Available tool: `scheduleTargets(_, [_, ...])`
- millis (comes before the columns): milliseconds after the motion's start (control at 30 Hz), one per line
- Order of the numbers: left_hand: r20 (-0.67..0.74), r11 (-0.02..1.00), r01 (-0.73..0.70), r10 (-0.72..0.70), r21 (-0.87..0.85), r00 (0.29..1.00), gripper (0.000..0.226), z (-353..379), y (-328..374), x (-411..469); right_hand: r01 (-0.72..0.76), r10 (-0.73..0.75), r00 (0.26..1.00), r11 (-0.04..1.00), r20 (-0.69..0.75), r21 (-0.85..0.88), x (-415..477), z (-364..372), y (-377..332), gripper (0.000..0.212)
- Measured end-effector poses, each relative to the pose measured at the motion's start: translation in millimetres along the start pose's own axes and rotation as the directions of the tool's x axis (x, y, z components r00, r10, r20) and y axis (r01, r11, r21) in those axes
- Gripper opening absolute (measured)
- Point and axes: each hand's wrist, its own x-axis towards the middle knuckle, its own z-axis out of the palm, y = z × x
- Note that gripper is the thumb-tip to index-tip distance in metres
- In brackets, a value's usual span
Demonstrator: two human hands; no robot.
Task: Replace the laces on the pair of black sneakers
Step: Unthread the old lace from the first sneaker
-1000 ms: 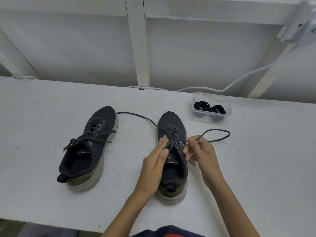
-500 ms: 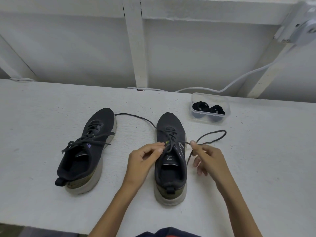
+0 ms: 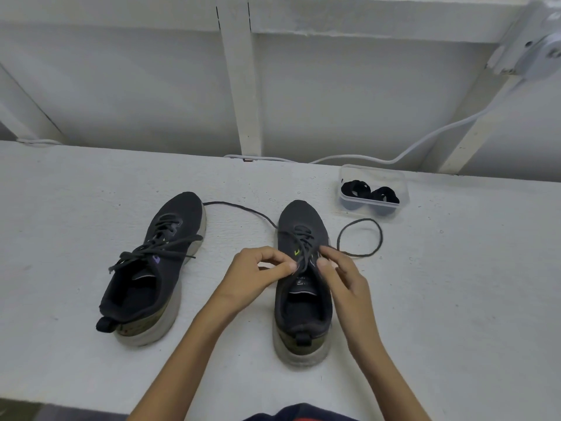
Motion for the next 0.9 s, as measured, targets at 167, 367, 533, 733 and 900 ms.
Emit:
scheduleTargets(167, [0.013,0.987,-0.035,0.034,0.155,0.999,0.008,4.7,-7.5,3.2,-0.034,0.031,0.988,0.999,0.152,0.017,-2.1,11.3,6.8,0.055])
scheduleTargets(367, [-0.09,0.907,-0.121,0.171,0.403,0.981,0.012,14.7,-6.4,13.0,-0.022,0.017,0.982,0.999,0.189,0.026,-1.5,10.3,14.6,0.061])
scheduleTargets(533, [-0.155,0.999,-0.042,0.045,0.024,0.987,0.017,11.4,-9.6,5.8,-0.004,-0.001,0.98,1.0,0.197,0.026,-0.3,11.1,16.0,0.085])
scheduleTargets(733, [-0.088,0.997,-0.026,0.02,-0.068,0.996,0.014,13.6,-9.7,-10.4,0.01,-0.016,0.981,0.999,0.193,0.031,0.6,12.0,18.5,0.075])
scheduleTargets(900, [-0.22,0.996,-0.054,0.037,-0.069,0.975,0.015,7.0,-3.2,3.6,0.014,-0.017,0.978,1.0,0.208,0.017,1.1,10.4,19.2,0.077])
